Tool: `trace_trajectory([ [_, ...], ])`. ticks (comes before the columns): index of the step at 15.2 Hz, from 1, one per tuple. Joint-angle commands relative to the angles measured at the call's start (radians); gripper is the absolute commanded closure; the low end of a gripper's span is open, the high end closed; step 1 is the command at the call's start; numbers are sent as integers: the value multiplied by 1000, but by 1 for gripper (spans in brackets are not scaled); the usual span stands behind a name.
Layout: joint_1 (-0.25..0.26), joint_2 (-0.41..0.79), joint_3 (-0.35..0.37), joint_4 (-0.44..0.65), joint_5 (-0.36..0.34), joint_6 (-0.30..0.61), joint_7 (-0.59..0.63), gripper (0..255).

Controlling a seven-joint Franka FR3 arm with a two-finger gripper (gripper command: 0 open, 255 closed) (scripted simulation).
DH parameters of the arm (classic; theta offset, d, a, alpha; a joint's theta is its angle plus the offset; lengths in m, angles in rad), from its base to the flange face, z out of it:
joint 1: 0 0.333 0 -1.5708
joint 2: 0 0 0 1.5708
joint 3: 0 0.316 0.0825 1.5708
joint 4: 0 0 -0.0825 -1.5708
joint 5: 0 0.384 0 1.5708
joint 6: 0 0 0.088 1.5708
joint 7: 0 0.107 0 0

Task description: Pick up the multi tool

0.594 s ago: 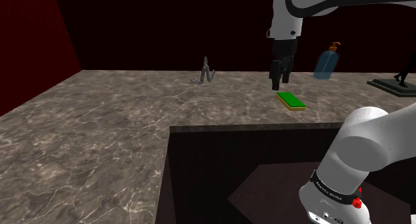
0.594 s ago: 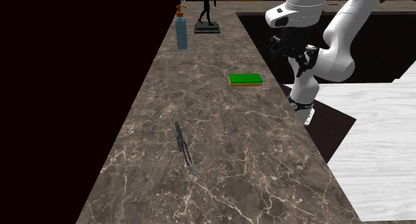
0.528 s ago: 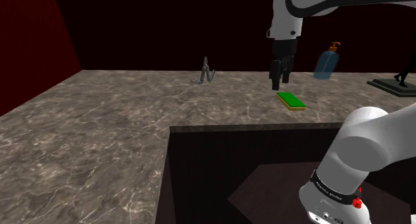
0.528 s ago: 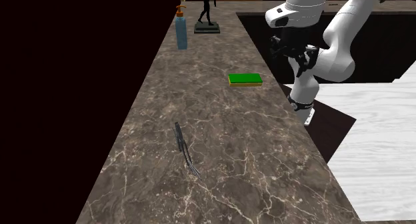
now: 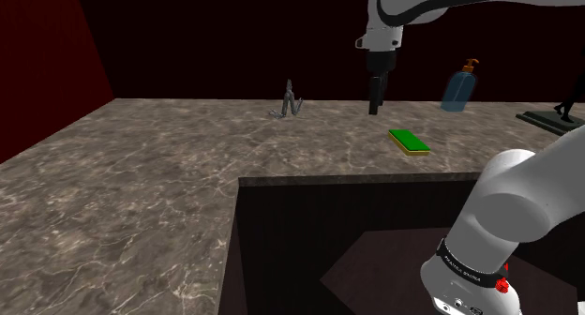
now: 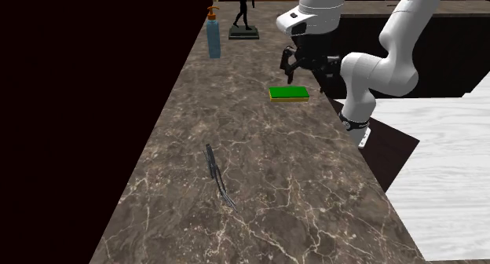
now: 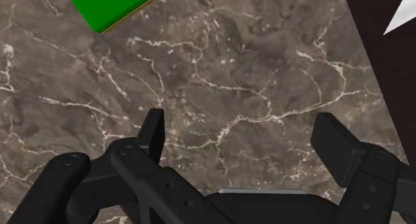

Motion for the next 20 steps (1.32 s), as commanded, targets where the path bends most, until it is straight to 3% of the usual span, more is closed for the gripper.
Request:
trace_trajectory([
  [1, 15, 65, -32, 43, -9, 38, -91, 0],
  [11, 85, 422, -138, 364, 54, 139, -521, 0],
  [20, 83, 755, -138, 761, 191, 108, -875, 0],
])
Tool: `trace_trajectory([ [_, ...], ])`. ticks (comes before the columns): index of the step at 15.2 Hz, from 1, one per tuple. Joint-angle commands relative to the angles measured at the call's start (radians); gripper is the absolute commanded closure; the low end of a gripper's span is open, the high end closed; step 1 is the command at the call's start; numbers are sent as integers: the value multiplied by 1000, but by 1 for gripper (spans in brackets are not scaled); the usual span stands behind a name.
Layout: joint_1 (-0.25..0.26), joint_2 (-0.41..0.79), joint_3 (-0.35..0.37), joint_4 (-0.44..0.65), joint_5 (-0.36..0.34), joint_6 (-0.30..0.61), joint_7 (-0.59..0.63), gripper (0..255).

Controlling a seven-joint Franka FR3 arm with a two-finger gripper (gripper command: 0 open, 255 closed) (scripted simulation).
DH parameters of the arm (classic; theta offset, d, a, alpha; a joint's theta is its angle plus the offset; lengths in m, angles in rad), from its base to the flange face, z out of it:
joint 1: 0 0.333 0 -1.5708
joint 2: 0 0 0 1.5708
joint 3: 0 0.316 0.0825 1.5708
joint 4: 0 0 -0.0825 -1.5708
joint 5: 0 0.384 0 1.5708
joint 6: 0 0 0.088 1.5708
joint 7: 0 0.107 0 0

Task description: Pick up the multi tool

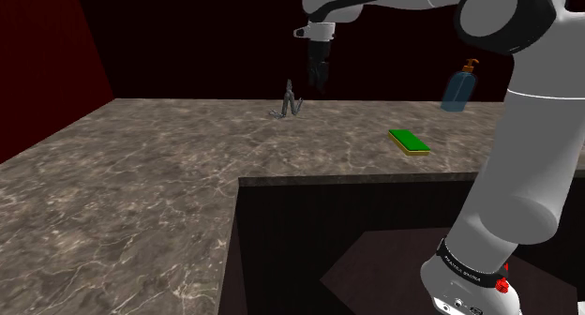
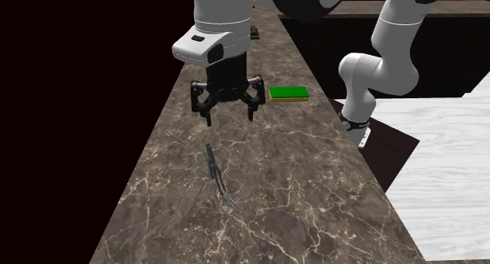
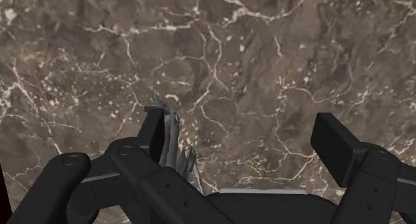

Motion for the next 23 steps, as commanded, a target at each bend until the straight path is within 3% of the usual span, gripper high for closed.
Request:
trace_trajectory([
  [1, -8, 78, 9, 106, 31, -21, -75, 0],
  [6, -36, 266, 49, 388, 90, -98, -216, 0],
  [15, -26, 249, 51, 260, 88, 13, -222, 0],
  [16, -25, 247, 51, 257, 88, 14, -221, 255],
  [23, -26, 248, 51, 258, 88, 13, -223, 255],
])
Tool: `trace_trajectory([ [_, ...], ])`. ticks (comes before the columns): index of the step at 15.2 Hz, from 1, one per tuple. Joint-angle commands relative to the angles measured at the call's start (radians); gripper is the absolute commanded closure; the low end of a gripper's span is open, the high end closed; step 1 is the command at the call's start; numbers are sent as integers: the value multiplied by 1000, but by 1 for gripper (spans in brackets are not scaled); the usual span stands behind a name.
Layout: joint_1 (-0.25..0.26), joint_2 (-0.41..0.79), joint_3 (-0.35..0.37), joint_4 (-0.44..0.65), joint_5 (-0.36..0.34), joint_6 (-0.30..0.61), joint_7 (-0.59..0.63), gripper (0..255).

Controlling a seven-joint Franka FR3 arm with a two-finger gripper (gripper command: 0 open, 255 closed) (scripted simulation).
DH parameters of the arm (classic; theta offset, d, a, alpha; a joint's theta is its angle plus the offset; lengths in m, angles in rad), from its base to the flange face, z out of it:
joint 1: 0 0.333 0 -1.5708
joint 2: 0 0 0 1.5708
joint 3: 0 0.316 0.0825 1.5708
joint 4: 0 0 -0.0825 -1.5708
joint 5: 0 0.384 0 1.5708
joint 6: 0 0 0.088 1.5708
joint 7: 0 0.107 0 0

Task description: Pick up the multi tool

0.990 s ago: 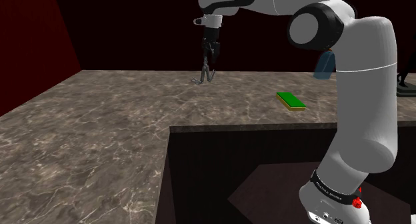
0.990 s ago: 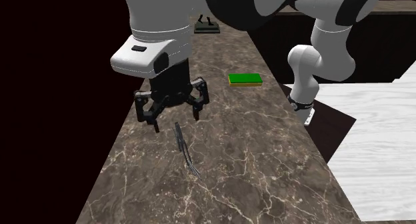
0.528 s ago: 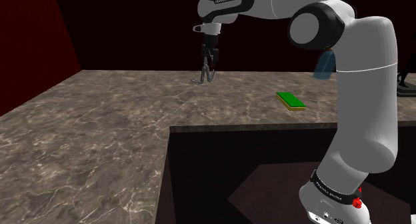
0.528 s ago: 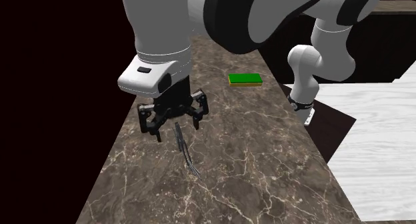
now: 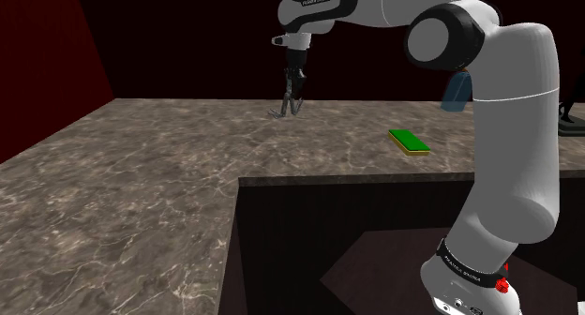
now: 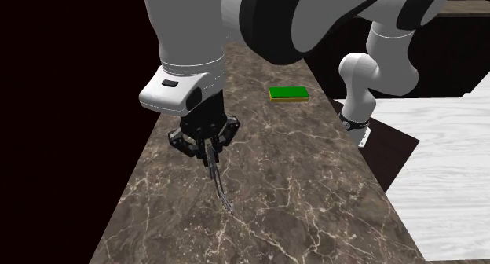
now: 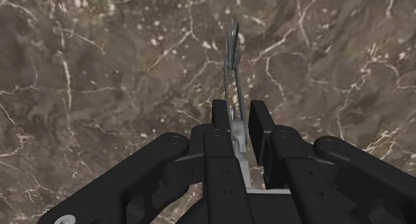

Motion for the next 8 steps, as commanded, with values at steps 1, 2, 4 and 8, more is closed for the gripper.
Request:
trace_trajectory([
  [1, 0, 1, 0, -1, 0, 1, 0, 255],
  [2, 0, 2, 0, 2, 0, -1, 0, 255],
  [4, -2, 4, 0, 32, 0, -29, 2, 255],
  [8, -7, 13, -1, 100, 2, -87, 5, 255],
])
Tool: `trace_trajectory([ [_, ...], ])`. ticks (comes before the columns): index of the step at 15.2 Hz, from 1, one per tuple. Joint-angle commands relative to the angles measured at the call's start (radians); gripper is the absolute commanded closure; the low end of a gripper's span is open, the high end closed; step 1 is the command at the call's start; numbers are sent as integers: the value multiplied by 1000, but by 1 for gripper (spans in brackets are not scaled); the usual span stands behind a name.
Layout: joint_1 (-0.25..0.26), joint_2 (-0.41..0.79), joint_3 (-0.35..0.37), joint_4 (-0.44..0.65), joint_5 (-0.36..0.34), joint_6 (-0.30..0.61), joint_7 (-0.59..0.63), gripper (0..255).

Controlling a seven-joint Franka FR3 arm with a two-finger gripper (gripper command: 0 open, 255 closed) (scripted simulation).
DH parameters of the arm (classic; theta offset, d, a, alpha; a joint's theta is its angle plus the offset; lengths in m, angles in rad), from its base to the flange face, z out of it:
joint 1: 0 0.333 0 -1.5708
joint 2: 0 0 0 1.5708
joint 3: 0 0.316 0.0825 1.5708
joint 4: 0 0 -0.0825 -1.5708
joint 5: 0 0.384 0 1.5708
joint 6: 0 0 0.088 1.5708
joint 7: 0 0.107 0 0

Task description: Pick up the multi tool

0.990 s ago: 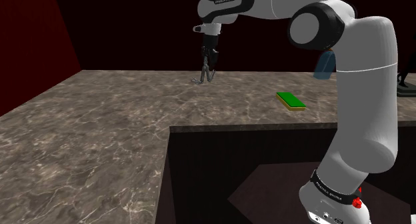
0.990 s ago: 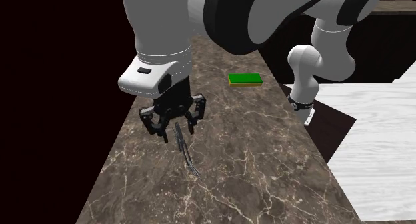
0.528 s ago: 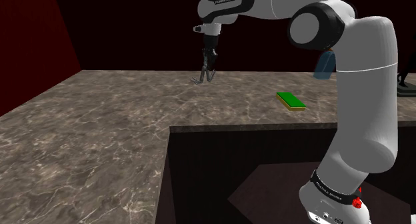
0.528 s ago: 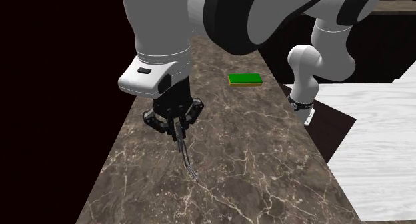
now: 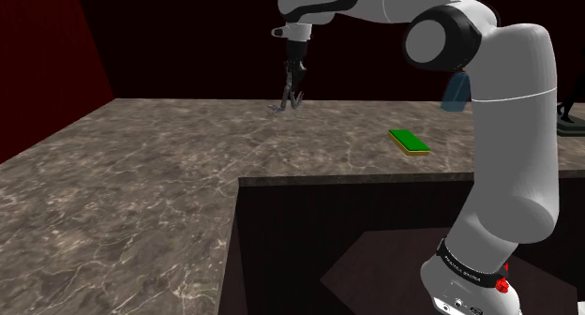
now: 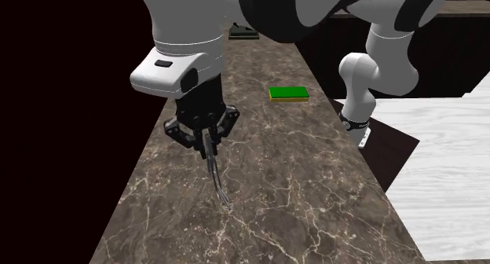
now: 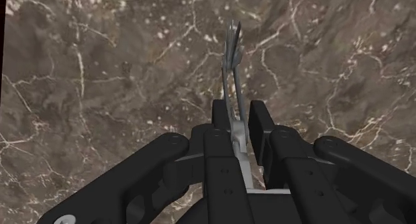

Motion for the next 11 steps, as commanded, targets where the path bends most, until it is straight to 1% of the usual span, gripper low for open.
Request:
trace_trajectory([
  [1, -2, 4, 0, 33, 1, -30, 2, 255],
  [9, -21, 48, 1, 211, 10, -164, 9, 255],
  [11, -21, 49, 1, 215, 10, -166, 9, 255],
])
